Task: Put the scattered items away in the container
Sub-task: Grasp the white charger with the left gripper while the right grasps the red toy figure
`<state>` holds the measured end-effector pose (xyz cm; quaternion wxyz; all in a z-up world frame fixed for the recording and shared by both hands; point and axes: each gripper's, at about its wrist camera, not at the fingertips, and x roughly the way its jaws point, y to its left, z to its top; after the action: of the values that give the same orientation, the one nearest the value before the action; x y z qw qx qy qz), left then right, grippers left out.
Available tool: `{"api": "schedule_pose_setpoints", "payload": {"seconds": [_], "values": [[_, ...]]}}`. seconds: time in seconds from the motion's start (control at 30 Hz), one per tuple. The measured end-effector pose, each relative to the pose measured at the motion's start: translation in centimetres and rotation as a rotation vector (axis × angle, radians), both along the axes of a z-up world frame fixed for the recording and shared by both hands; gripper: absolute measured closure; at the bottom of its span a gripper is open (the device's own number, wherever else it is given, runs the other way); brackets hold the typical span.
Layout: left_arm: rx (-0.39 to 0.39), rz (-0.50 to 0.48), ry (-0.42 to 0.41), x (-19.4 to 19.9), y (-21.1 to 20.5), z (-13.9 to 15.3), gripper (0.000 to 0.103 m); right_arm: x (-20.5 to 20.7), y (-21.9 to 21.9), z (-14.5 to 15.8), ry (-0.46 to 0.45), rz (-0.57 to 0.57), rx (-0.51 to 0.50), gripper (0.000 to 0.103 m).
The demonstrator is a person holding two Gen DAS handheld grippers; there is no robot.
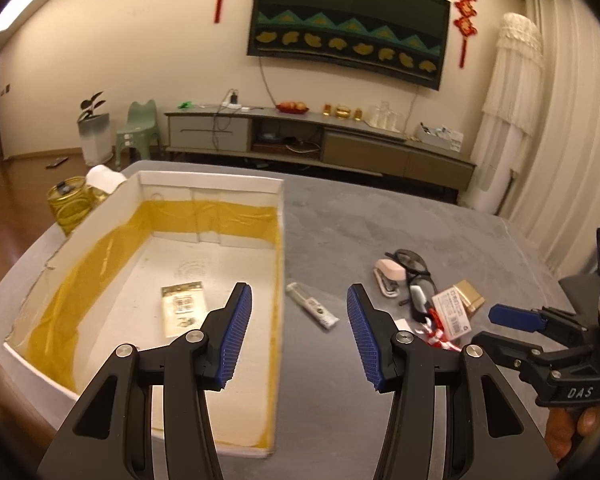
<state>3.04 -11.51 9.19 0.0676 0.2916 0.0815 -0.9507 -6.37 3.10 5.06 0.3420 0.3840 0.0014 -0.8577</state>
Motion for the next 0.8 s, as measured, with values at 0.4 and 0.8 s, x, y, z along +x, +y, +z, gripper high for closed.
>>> {"api": "schedule_pose_setpoints", "payload": {"seconds": [0.4,0.8], "values": [[-0.038,-0.129,-0.117,-3.8,5.9,-3.3,0.05,-1.9,4.5,-3.2,-0.076,-0.091,0.04,0.029],[-0.13,-0.281,-0.246,-7.0,11.1,-8.6,0.05,-3.6,4.5,-6.5,-0.181,-0.091,0.09,0.029]]}}
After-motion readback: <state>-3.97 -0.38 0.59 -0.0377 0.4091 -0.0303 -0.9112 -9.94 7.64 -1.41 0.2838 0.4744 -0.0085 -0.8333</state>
